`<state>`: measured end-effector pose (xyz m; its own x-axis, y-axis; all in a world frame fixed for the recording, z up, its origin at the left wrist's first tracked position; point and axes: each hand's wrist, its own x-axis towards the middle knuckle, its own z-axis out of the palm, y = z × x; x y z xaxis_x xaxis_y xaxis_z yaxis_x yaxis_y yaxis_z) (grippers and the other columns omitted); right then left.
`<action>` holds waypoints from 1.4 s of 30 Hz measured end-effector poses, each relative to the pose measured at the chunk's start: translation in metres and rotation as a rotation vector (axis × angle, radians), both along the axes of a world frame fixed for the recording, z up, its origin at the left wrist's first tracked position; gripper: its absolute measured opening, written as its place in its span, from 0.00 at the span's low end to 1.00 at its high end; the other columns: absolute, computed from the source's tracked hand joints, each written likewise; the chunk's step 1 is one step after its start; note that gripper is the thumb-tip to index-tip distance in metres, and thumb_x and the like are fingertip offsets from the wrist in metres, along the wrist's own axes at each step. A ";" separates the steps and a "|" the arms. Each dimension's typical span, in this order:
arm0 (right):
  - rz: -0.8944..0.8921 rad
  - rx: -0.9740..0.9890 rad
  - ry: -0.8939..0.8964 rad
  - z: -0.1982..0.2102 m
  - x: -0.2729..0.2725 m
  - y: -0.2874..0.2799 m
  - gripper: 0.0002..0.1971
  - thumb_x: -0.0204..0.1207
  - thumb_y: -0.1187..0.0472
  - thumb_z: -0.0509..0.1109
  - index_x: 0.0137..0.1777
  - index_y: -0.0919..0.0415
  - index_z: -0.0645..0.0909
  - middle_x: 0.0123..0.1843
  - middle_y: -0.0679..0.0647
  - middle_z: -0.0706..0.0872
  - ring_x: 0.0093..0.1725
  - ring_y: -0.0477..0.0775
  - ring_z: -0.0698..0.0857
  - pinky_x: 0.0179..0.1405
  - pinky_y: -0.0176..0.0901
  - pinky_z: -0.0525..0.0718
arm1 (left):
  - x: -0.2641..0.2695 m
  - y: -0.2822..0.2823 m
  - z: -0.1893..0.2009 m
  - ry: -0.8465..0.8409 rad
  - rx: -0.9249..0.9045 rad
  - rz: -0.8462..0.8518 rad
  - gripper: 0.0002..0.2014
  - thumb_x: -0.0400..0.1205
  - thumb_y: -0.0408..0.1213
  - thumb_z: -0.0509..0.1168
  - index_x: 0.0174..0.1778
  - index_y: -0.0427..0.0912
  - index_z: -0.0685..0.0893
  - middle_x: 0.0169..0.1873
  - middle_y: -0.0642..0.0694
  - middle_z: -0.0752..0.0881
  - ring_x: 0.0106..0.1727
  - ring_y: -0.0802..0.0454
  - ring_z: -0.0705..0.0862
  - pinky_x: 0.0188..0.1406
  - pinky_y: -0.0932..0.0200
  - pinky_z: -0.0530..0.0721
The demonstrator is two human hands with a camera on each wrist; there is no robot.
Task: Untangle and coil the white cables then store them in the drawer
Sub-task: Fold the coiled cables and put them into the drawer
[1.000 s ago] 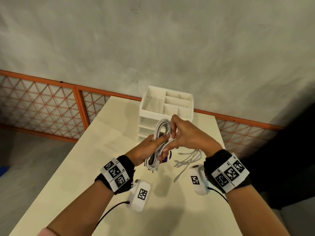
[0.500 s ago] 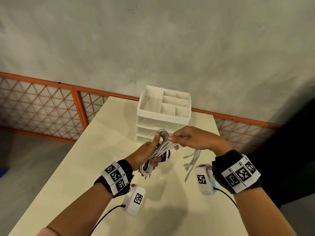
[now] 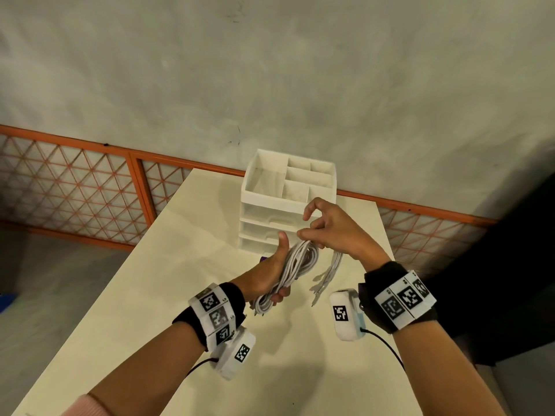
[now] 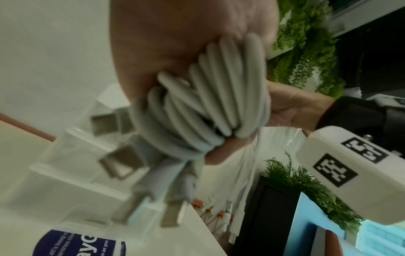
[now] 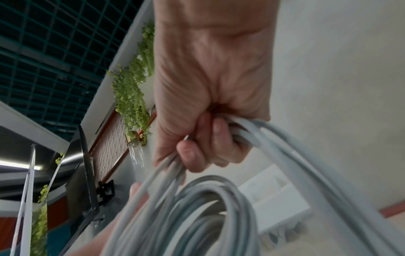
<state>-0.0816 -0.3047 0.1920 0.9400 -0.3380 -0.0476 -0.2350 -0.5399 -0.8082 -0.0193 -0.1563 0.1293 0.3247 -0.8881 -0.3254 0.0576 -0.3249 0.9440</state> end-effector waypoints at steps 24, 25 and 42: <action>-0.127 0.237 -0.352 -0.053 -0.010 0.002 0.10 0.85 0.59 0.57 0.46 0.64 0.72 0.31 0.55 0.80 0.26 0.46 0.75 0.32 0.34 0.76 | 0.012 -0.001 -0.007 0.031 -0.225 0.182 0.22 0.86 0.49 0.50 0.31 0.38 0.72 0.16 0.44 0.71 0.17 0.48 0.67 0.23 0.59 0.72; -0.196 0.248 -0.399 -0.058 -0.007 0.009 0.10 0.85 0.59 0.57 0.45 0.63 0.72 0.30 0.54 0.80 0.26 0.44 0.76 0.32 0.34 0.77 | 0.012 -0.003 -0.007 0.028 -0.244 0.201 0.22 0.86 0.49 0.50 0.31 0.38 0.73 0.16 0.44 0.71 0.17 0.48 0.68 0.22 0.60 0.73; -0.222 0.228 -0.314 -0.071 -0.004 0.022 0.07 0.78 0.68 0.68 0.54 0.61 0.78 0.41 0.54 0.90 0.46 0.59 0.91 0.54 0.63 0.88 | 0.022 0.003 -0.008 -0.035 -0.294 0.050 0.15 0.86 0.45 0.55 0.37 0.51 0.83 0.27 0.40 0.81 0.27 0.47 0.81 0.33 0.57 0.83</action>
<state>-0.0852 -0.2831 0.1211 0.8267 -0.5470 0.1318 -0.0495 -0.3041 -0.9514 0.0030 -0.1535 0.1211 0.3769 -0.9252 -0.0446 0.0327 -0.0349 0.9989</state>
